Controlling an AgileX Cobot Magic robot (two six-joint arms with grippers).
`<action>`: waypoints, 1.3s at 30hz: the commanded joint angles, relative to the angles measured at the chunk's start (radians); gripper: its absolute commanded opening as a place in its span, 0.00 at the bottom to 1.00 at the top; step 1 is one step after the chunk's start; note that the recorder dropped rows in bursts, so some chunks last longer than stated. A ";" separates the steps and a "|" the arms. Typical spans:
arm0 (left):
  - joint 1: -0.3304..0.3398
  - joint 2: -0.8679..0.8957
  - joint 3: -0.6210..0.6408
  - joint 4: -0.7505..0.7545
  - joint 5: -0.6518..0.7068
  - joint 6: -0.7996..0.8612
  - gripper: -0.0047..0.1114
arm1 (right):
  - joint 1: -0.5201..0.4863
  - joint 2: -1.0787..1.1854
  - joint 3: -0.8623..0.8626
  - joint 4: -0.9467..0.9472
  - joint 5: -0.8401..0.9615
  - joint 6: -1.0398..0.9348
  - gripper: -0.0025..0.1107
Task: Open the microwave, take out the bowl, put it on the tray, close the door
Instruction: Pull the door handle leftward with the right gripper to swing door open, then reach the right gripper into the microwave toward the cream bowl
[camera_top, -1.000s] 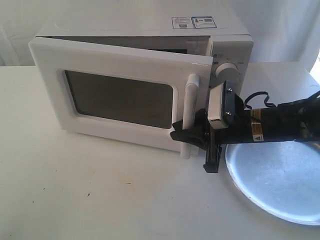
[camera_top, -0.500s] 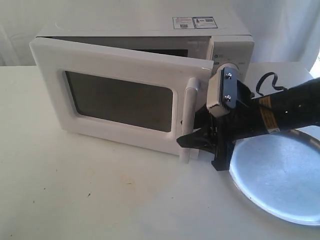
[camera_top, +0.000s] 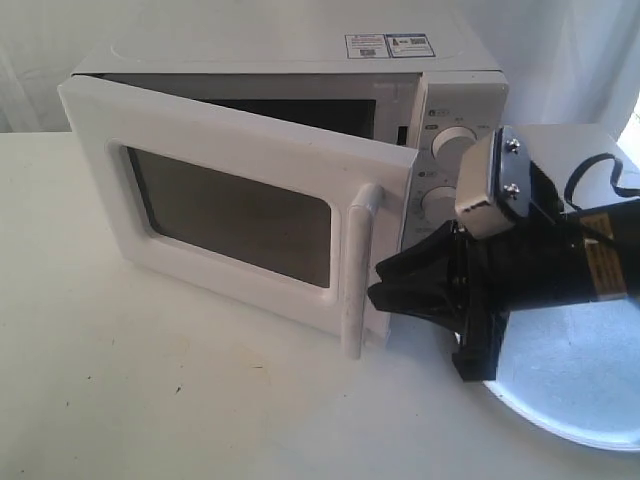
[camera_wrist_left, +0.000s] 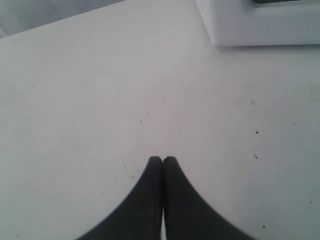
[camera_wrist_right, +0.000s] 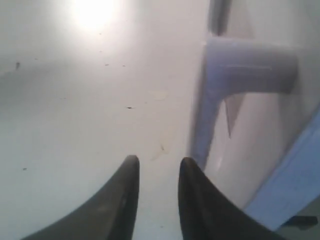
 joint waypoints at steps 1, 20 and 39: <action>-0.003 -0.002 -0.002 -0.008 0.001 -0.004 0.04 | -0.003 -0.082 0.027 -0.002 -0.217 -0.127 0.21; -0.003 -0.002 -0.002 -0.008 0.001 -0.004 0.04 | -0.001 -0.190 0.027 1.055 0.493 -0.680 0.02; -0.003 -0.002 -0.002 -0.008 0.001 -0.004 0.04 | 0.027 0.058 0.023 0.483 -0.044 -0.600 0.02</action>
